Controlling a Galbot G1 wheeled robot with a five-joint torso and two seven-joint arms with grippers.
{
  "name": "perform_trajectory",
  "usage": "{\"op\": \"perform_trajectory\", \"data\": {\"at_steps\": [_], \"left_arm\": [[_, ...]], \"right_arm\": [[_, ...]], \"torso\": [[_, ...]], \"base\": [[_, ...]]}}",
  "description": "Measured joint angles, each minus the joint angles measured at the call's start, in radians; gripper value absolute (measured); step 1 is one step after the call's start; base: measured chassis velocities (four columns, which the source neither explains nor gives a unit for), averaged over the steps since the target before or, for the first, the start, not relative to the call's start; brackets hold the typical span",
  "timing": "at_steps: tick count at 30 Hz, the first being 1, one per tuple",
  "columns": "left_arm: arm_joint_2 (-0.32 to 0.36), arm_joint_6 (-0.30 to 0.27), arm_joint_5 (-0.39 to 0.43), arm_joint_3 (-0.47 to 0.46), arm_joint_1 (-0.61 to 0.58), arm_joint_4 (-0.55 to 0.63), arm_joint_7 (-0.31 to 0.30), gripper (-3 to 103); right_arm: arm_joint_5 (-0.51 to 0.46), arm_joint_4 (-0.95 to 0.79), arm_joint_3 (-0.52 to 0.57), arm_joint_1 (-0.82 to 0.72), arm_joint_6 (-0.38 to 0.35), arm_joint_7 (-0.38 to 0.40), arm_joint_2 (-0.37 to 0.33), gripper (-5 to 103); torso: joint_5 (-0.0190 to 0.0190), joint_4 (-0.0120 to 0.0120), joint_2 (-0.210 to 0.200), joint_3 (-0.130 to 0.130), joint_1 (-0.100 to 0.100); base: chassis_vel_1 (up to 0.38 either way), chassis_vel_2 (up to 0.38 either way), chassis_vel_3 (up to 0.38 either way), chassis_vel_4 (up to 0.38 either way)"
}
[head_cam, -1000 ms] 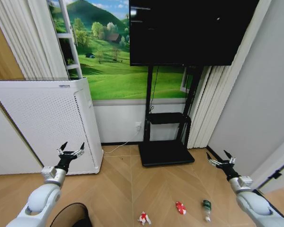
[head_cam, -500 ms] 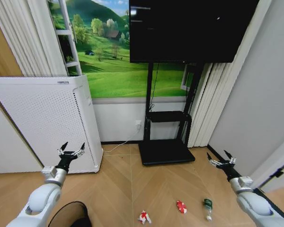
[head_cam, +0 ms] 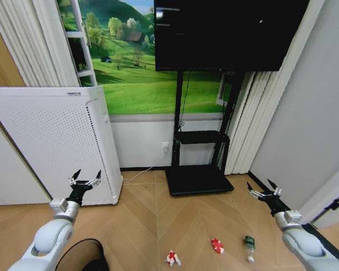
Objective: Pick up the trash bin and place the garbage on the floor into it.
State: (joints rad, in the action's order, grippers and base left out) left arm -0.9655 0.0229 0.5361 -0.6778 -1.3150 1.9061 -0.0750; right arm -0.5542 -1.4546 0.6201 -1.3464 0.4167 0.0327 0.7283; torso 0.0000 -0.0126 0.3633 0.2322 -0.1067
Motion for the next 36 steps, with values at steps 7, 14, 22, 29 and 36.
{"op": "perform_trajectory", "data": {"at_steps": [7,14,22,29,36], "left_arm": [[0.003,0.000,-0.004,0.000,-0.004,0.004,0.000,100],[0.006,0.000,-0.003,-0.001,-0.009,0.010,0.000,100],[0.009,0.002,0.002,0.000,-0.005,0.009,0.000,100],[0.013,0.002,0.020,0.013,0.009,-0.001,-0.003,100],[0.025,-0.170,0.172,0.019,-0.021,0.086,-0.158,100]], "right_arm": [[0.001,-0.007,0.005,-0.011,0.007,0.000,0.009,100],[0.004,-0.010,0.005,-0.015,0.011,0.004,0.024,100],[0.003,-0.010,0.001,-0.014,0.013,0.005,0.028,100],[-0.001,-0.009,-0.005,-0.006,0.011,0.005,0.024,100],[0.004,-0.006,-0.006,-0.016,0.010,0.003,0.028,100]], "torso": [[0.0000,0.0001,-0.037,-0.025,0.012],[0.0000,0.0001,-0.069,-0.047,0.022],[0.0000,0.0000,-0.099,-0.069,0.031],[-0.0001,0.0001,-0.129,-0.091,0.038],[0.0000,-0.0003,-0.138,-0.099,0.039]], "base": [[0.000,0.000,0.000,0.000],[0.000,0.000,0.000,0.000],[0.000,0.000,0.000,0.000],[0.000,0.000,0.000,0.000],[0.000,0.000,0.000,0.000]]}}
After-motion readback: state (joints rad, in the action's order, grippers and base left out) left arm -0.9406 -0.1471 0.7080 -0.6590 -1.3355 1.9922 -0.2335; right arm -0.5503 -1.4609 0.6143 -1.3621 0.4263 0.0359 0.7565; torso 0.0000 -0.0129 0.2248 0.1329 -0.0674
